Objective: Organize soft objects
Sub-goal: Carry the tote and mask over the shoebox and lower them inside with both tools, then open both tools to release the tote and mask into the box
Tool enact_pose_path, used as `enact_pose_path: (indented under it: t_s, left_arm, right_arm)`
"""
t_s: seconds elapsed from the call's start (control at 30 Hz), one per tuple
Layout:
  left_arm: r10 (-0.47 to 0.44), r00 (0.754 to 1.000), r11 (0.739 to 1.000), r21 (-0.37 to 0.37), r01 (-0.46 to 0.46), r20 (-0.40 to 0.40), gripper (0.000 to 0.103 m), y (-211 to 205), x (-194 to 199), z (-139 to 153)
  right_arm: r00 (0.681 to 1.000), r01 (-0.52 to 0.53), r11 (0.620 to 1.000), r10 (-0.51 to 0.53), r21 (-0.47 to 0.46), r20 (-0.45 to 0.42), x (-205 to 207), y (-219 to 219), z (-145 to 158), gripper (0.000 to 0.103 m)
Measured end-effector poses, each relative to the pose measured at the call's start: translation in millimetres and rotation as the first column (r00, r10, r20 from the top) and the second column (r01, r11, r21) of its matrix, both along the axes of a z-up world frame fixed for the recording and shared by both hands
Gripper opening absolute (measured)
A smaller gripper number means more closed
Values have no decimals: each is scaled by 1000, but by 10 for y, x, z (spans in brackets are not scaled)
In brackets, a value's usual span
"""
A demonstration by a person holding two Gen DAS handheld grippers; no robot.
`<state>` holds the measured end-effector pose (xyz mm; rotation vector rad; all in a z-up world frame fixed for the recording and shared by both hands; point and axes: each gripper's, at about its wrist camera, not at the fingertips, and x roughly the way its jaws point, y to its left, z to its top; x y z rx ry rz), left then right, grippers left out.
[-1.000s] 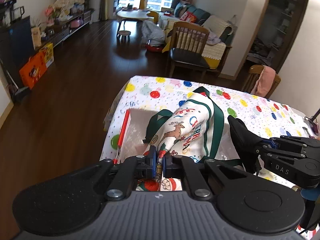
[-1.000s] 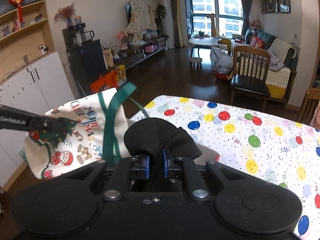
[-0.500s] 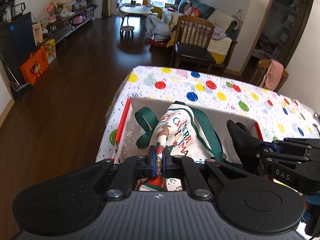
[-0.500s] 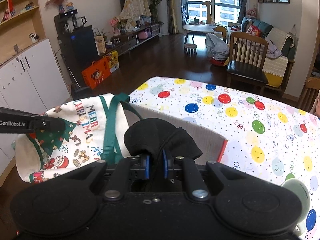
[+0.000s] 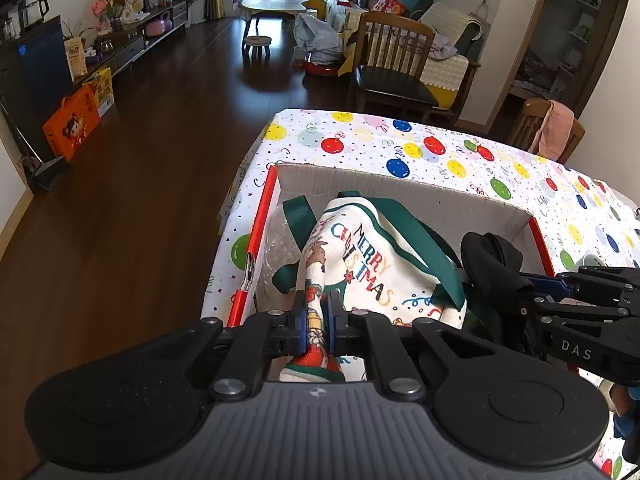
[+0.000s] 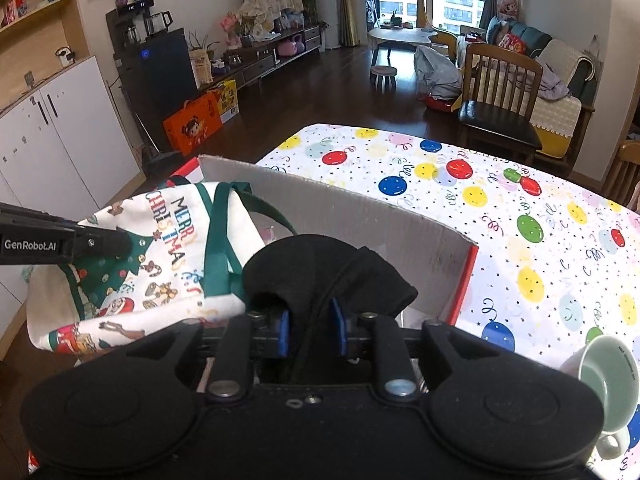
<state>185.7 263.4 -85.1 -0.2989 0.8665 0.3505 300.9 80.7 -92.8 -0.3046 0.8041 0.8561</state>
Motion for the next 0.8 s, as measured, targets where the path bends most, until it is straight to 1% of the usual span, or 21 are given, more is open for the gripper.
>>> enact_pose_path:
  t_s: [0.1,0.17,0.2,0.23,0.27,0.3,0.33,0.37,0.5,0.57,0.67,0.73,0.8]
  left_arm:
    - [-10,1000,1000,15,10,2,11,-21,-4,23]
    - [-22,1000,999,23,21,4,18,-43,-11,35]
    - [-26,1000,999,23,26,8,26,-52,-23,38]
    - [-30,999,999,20,30,14,36,-64,-42,36]
    - [-35,999,999,19,34,22,43,-75,-60,46]
    - [-37,999,999,23,36,30,60,-88,-81,60]
    - [-37,998,999,30,36,43,69,-103,-101,76]
    - [-41,998,999,37,39,53,70,-122,-122,95]
    - [-52,997,998,50,49,58,71,-171,-184,161]
    - [-63,995,996,67,58,71,71,-209,-228,219]
    - [-80,993,992,103,70,89,71,-293,-311,315]
    - [-96,990,990,117,84,107,76,-347,-370,388]
    - [-106,986,988,121,91,129,77,-396,-431,469]
  right_arm:
    - [1000,0,1000,0,-1,6,-1,-18,6,28]
    - [1000,-1,1000,1,2,11,-16,-23,21,34]
    - [1000,0,1000,0,3,15,-23,-28,28,36]
    - [1000,1,1000,-1,6,22,-30,-37,40,39]
    - [1000,-1,1000,1,10,27,-39,-47,57,43]
    - [1000,-5,1000,4,15,30,-47,-62,71,45]
    - [999,-6,1000,5,19,34,-52,-71,93,48]
    - [999,-5,1000,4,22,41,-60,-85,113,51]
    - [999,-7,999,5,42,45,-73,-150,193,55]
    - [999,-8,998,5,58,44,-91,-189,249,62]
    - [999,-15,996,11,82,52,-135,-267,349,68]
    - [998,-24,994,18,103,53,-172,-327,425,72]
    - [998,-27,992,20,125,58,-216,-390,498,75]
